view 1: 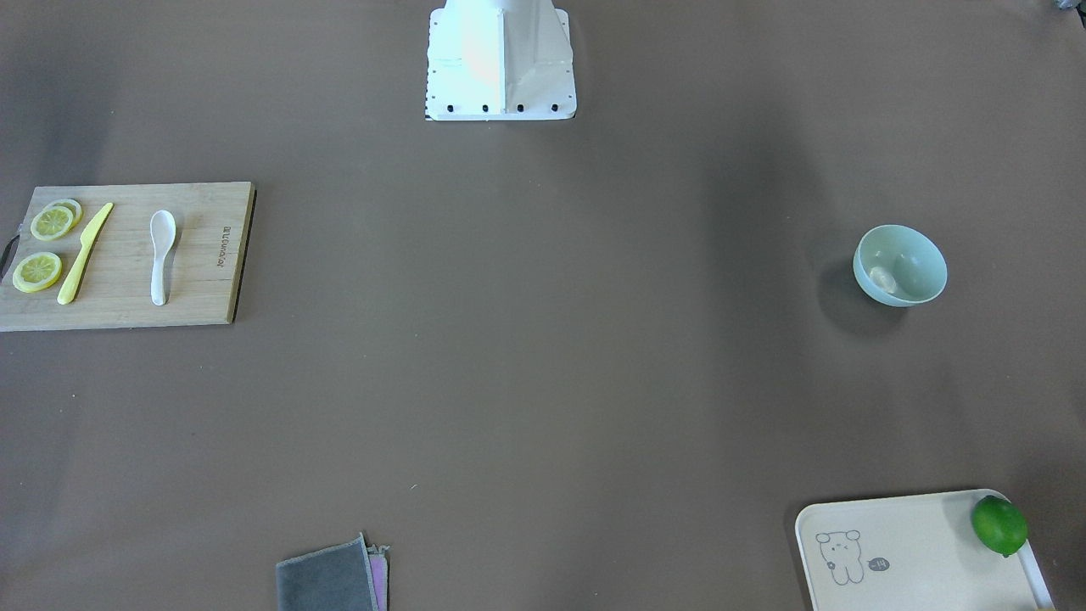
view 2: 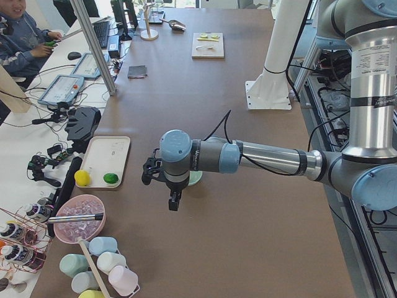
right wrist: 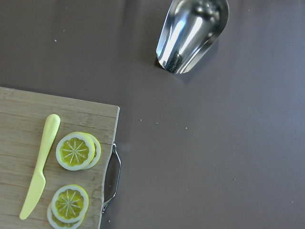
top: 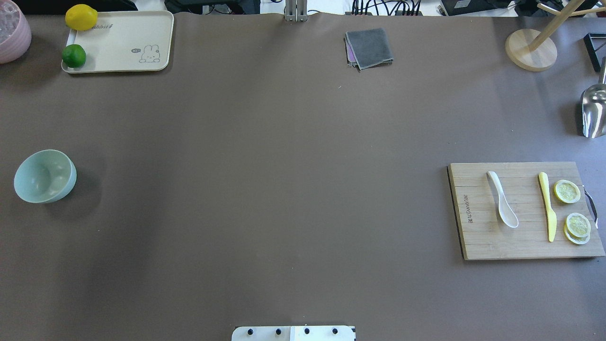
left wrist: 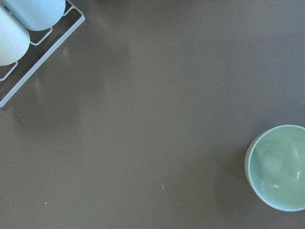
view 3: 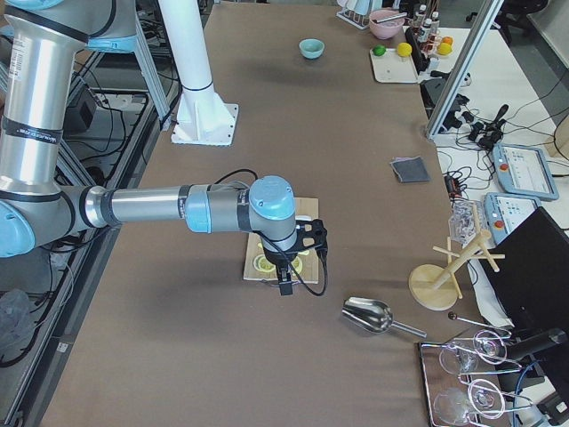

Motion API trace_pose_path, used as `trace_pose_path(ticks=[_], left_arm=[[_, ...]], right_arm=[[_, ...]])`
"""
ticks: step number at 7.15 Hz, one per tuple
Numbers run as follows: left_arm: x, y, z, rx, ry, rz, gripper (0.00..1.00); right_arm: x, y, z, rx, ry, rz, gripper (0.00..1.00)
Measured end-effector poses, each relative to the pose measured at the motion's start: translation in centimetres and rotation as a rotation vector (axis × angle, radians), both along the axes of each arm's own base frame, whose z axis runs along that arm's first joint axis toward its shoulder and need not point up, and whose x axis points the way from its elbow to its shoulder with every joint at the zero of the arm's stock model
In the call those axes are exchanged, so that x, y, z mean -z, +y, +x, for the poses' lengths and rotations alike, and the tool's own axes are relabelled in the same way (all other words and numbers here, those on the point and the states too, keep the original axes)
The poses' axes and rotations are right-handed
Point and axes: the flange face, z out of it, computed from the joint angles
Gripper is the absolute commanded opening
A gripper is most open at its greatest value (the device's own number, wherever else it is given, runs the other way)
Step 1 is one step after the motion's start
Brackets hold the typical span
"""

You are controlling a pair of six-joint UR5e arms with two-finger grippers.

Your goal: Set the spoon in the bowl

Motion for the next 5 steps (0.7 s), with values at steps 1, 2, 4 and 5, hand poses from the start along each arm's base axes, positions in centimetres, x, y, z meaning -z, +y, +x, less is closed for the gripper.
trace_pose_path(ticks=[1, 2, 4, 5], left_arm=[[0.3, 0.0, 0.0, 0.0, 0.0, 0.01, 0.98], [0.8, -0.1, 0.0, -0.001, -0.001, 0.024, 0.98], [1.2, -0.1, 0.1, 0.001, -0.001, 0.032, 0.98], [1.4, -0.2, 0.1, 0.003, 0.0, 0.034, 0.98]], right_arm=[[-0.3, -0.8, 0.0, -0.001, -0.007, -0.002, 1.0], [-0.7, -1.6, -0.1, 0.001, -0.019, -0.008, 1.0], [-1.2, -2.1, -0.1, -0.002, -0.031, -0.019, 1.0], [-1.4, -2.2, -0.1, -0.002, -0.03, -0.021, 1.0]])
